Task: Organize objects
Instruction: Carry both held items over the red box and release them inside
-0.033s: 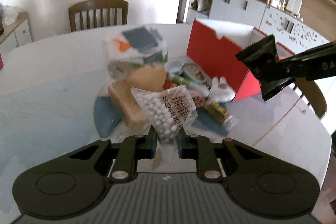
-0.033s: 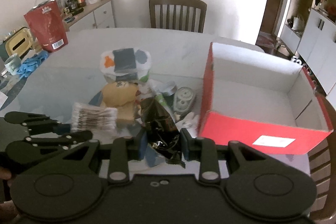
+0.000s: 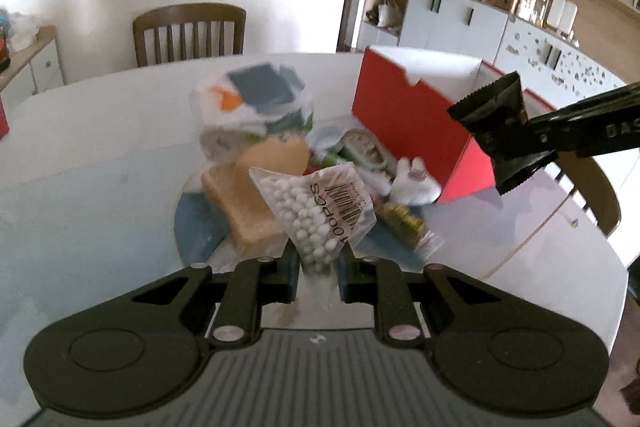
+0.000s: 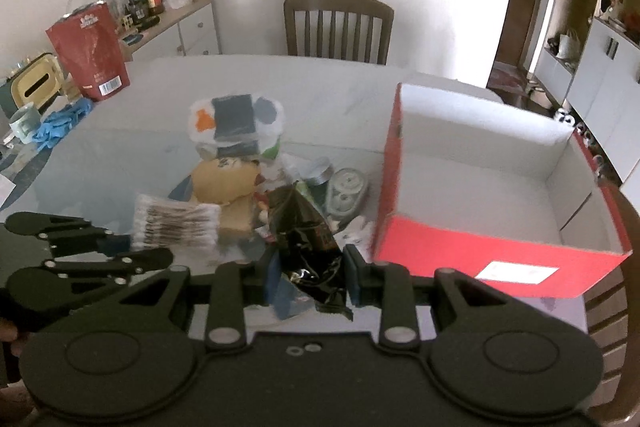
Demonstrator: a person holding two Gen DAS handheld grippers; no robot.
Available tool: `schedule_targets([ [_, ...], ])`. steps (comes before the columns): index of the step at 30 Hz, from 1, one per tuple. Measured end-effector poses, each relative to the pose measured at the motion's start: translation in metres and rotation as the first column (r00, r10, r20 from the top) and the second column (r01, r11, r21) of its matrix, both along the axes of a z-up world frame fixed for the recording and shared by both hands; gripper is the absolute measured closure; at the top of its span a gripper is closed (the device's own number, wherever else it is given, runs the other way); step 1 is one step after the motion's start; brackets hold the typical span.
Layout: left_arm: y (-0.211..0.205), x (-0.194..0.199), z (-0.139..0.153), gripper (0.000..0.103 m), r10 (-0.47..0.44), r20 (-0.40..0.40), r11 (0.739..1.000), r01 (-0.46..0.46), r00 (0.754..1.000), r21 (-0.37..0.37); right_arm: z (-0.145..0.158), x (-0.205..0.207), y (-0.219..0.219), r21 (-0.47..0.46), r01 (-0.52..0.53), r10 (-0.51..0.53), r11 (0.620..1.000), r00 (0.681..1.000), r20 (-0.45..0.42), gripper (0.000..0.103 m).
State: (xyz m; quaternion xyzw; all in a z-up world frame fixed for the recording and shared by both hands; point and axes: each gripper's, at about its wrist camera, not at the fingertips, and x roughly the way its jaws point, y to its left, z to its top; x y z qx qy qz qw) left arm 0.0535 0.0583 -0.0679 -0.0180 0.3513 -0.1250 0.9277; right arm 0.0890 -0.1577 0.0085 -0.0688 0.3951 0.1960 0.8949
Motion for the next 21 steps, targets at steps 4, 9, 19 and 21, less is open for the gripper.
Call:
schedule_targets([
  [4,-0.018,0.002,0.016,0.086,0.010,0.017,1.000,-0.009,1.000,-0.009,0.007,0.010,-0.022,0.010,-0.008,0.008,1.000,1.000,0.018,0.071],
  [9,-0.047,0.010,0.037,0.086,-0.002,0.053,1.000,0.002,0.999,-0.008,0.016,0.026,-0.050,0.014,-0.009,0.008,1.000,0.999,0.050,0.071],
  [19,-0.109,0.045,0.067,0.085,-0.078,0.120,0.996,0.071,0.990,0.059,0.019,0.063,-0.103,0.006,0.029,-0.029,1.000,0.996,0.088,0.071],
  [21,-0.121,0.056,0.071,0.086,-0.088,0.117,0.995,0.081,0.989,0.059,0.018,0.071,-0.113,0.002,0.042,-0.042,0.999,0.995,0.086,0.071],
])
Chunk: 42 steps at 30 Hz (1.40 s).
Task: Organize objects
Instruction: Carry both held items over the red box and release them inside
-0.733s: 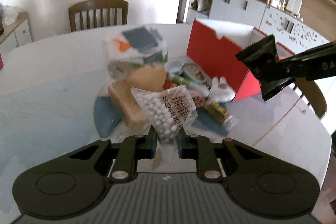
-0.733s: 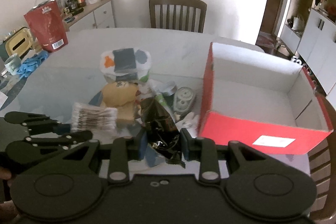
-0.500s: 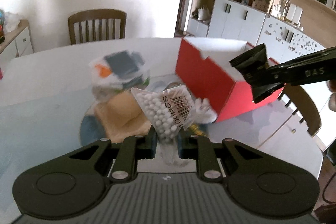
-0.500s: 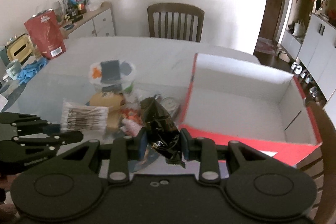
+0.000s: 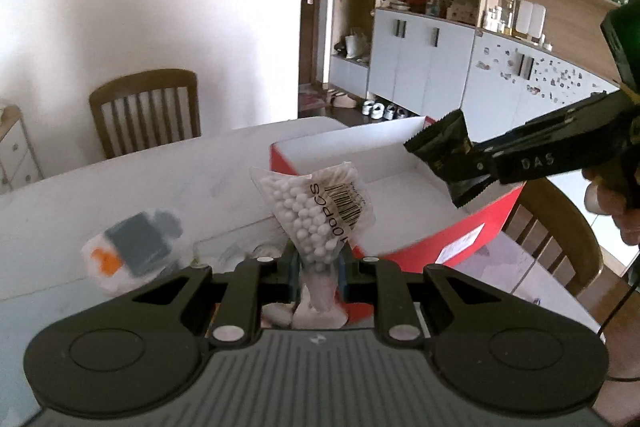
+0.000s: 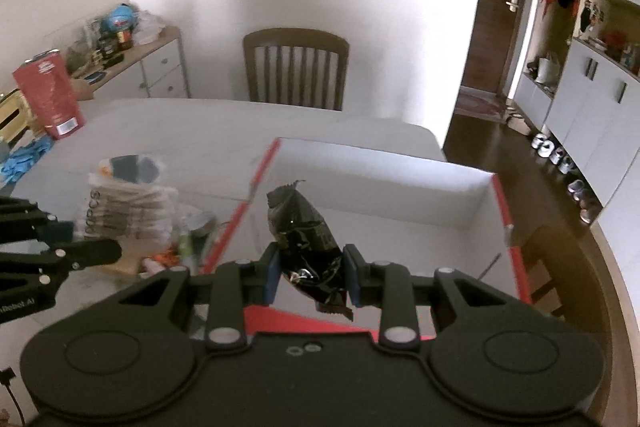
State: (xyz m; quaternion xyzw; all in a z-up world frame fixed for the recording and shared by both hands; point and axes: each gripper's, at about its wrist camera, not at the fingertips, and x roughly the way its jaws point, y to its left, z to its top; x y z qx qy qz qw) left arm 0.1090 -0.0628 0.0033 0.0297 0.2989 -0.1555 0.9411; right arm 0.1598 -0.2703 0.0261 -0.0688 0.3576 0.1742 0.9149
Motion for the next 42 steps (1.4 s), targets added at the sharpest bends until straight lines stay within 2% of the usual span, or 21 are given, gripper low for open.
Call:
schedule_targets([
  [7,-0.039,0.038,0.005,0.086,-0.050,-0.018,0.998,0.051,0.999,0.029,-0.008,0.019,-0.025,-0.011,0.030,-0.030,1.000,1.000,-0.010,0.071],
  [16,-0.072,0.098,-0.017,0.085,-0.057,-0.146,0.998,0.061,0.988,0.025,-0.031,0.042,-0.039,-0.064,0.040,-0.043,0.997,0.998,-0.042,0.071],
  [22,-0.088,0.129,-0.036,0.085,-0.053,-0.233,0.996,0.070,0.971,0.062,-0.050,0.060,-0.044,-0.068,0.039,-0.047,0.997,0.991,-0.123,0.071],
  [26,-0.097,0.148,-0.048,0.085,-0.045,-0.295,0.995,0.069,0.954,0.070,-0.062,0.070,-0.043,-0.093,0.027,-0.042,0.995,0.985,-0.166,0.071],
  [33,-0.119,0.169,-0.068,0.085,-0.034,-0.399,0.986,0.096,0.916,0.136,-0.082,0.091,-0.042,-0.121,0.033,-0.066,0.992,0.958,-0.278,0.071],
  [42,-0.126,0.187,-0.086,0.085,-0.029,-0.517,0.985,0.111,0.855,0.128,-0.102,0.099,-0.039,-0.168,0.022,-0.080,0.986,0.935,-0.345,0.070],
])
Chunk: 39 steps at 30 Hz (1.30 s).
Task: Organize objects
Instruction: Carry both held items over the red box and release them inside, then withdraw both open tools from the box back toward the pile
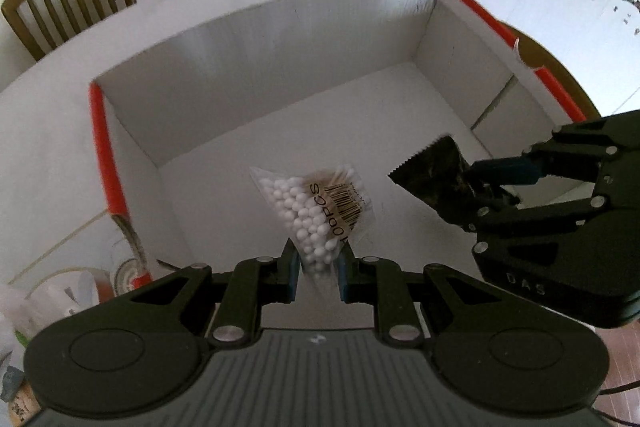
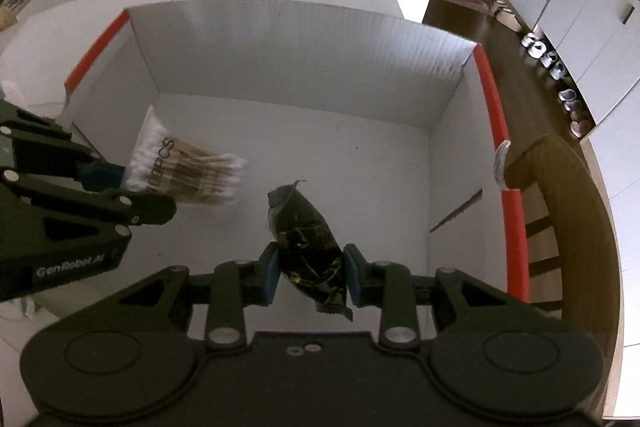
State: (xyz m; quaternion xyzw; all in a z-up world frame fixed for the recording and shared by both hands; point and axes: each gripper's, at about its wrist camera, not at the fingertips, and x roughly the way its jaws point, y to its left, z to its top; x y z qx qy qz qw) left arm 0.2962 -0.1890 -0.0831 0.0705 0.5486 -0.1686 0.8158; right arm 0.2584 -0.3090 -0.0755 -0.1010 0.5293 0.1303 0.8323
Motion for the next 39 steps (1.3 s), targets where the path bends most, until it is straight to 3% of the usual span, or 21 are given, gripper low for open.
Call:
schedule_targets([
  [7,-0.011,0.003,-0.010,0.085,-0.024,-0.026,0.999,0.025,0.999,0.048,-0.002,0.001,-0.001,0.003,0.014,-0.014,1.000,1.000,-0.004,0.065],
  [11,-0.012,0.003,-0.011,0.085,-0.035,-0.033,0.998,0.037,0.999,0.055,0.005,-0.003,-0.007,0.024,0.022,-0.022,0.999,1.000,0.010,0.054],
  [16,-0.012,0.000,-0.009,0.085,-0.030,-0.016,0.998,0.031,0.999,0.058,0.014,-0.007,-0.014,0.059,0.023,-0.025,0.998,0.999,0.024,0.048],
  [37,0.002,-0.014,0.008,0.083,0.004,-0.036,0.998,-0.006,0.999,-0.061,0.065,-0.032,-0.045,0.150,0.039,-0.060,0.988,0.989,0.138,0.030],
  [39,0.002,-0.016,0.009,0.078,-0.002,-0.026,0.998,0.000,1.000,-0.060,0.067,-0.034,-0.046,0.153,0.040,-0.063,0.987,0.987,0.145,0.029],
])
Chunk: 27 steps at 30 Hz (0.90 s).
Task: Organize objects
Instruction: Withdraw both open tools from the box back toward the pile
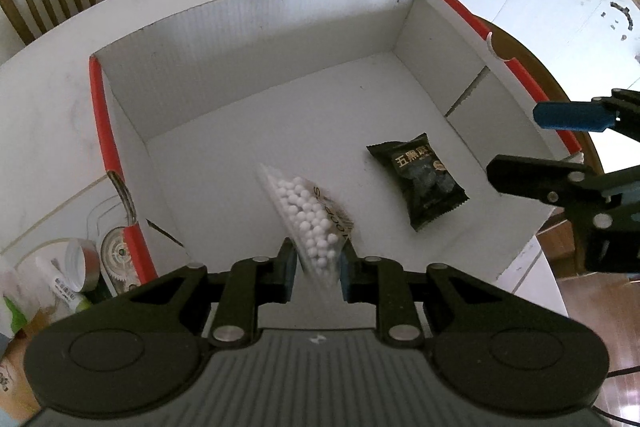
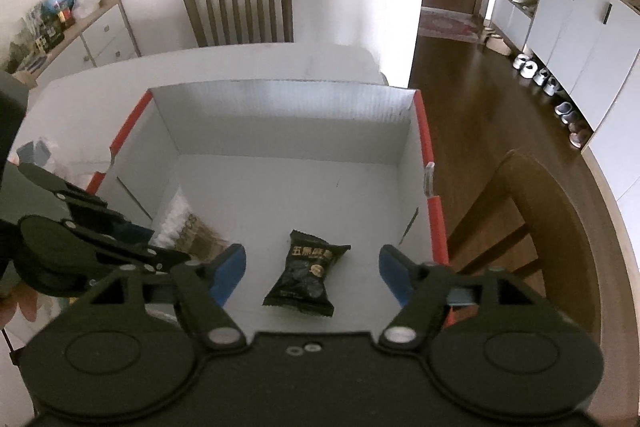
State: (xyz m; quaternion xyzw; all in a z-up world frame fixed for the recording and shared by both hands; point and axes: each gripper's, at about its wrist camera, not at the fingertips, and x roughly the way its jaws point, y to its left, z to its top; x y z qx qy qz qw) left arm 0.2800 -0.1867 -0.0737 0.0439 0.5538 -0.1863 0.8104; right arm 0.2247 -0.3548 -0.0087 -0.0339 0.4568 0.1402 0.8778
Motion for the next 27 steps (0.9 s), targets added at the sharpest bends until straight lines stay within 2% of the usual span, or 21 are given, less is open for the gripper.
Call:
schedule_targets([
  [2,-0.002,-0.003,0.002,0.063,-0.022,0.016,1.000,0.022,1.000,-0.016,0.002,-0.001,-0.001,0.001,0.004,-0.004,1.000,1.000,0.007,0.028],
  [4,-0.005,-0.005,0.006,0.034,-0.042,0.027,0.998,0.043,0.999,-0.046,0.002,-0.002,-0.001,0.004,0.012,-0.012,1.000,1.000,0.011,0.028],
  [7,-0.016,-0.011,0.011,0.019,-0.055,0.054,0.998,0.057,0.997,-0.024,0.003,-0.005,-0.005,0.010,0.021,-0.022,1.000,1.000,0.014,0.027],
  [10,-0.018,-0.016,0.015,0.018,-0.063,0.092,0.998,0.063,0.994,0.006,0.006,-0.008,-0.010,0.020,0.027,-0.028,0.999,0.999,0.019,0.027],
  [18,-0.003,-0.034,0.033,0.018,-0.001,0.172,0.999,0.007,0.985,-0.035,0.017,-0.021,-0.017,0.052,0.018,-0.021,0.998,0.999,0.044,0.025],
  [23,0.008,-0.059,0.051,0.018,0.034,0.293,0.999,-0.037,0.955,0.008,0.027,-0.034,-0.011,0.084,-0.031,0.025,0.996,0.997,0.073,0.023],
  [27,0.024,-0.077,0.063,0.018,0.049,0.343,0.999,-0.048,0.938,-0.011,0.037,-0.046,0.000,0.081,-0.035,0.024,0.996,0.991,0.132,0.022],
])
